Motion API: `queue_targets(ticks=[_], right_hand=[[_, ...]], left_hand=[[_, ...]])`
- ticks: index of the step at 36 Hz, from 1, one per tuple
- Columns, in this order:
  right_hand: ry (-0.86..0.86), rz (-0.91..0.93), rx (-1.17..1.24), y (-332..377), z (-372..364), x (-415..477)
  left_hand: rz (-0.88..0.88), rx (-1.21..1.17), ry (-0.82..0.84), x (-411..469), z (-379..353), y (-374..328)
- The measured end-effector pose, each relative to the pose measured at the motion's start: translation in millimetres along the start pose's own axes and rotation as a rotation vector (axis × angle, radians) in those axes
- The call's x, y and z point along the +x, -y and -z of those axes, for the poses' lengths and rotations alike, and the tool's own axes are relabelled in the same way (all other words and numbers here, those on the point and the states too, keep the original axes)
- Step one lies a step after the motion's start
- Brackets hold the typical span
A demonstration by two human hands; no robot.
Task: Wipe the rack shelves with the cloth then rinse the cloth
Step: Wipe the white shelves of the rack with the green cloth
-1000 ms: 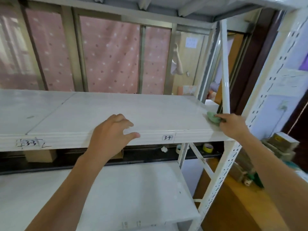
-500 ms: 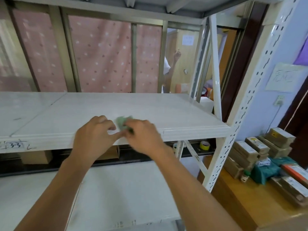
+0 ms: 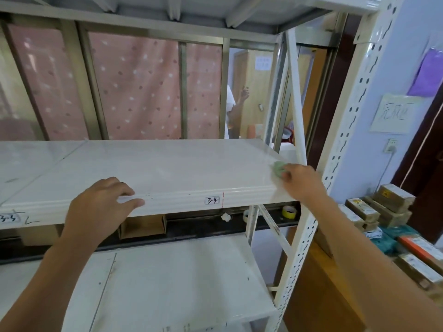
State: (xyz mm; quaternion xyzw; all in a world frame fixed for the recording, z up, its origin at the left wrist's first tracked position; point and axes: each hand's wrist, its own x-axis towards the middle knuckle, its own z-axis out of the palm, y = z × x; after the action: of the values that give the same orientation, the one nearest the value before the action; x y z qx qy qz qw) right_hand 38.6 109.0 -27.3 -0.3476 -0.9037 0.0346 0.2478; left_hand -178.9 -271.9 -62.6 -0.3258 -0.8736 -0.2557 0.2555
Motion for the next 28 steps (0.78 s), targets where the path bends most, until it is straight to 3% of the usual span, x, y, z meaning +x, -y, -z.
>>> queue_targets(ticks=[4, 10, 16, 23, 28], right_hand=[[0.027, -0.074, -0.076, -17, 4, 11], [-0.048, -0.040, -0.079, 37, -7, -5], [-0.032, 0.177, 0.002, 159, -33, -41], [0.026, 0.465, 0.208, 331, -59, -99], [0.074, 0.608, 0.364, 440, -71, -129]], left_hand=[[-0.042, 0.021, -0.043, -1, -2, 1], [-0.121, 0.014, -0.147, -15, -4, 20], [-0.098, 0.146, -0.225, -26, 21, 68], [0.146, 0.125, -0.253, -44, 64, 123], [0.137, 0.134, -0.234, -47, 79, 161]])
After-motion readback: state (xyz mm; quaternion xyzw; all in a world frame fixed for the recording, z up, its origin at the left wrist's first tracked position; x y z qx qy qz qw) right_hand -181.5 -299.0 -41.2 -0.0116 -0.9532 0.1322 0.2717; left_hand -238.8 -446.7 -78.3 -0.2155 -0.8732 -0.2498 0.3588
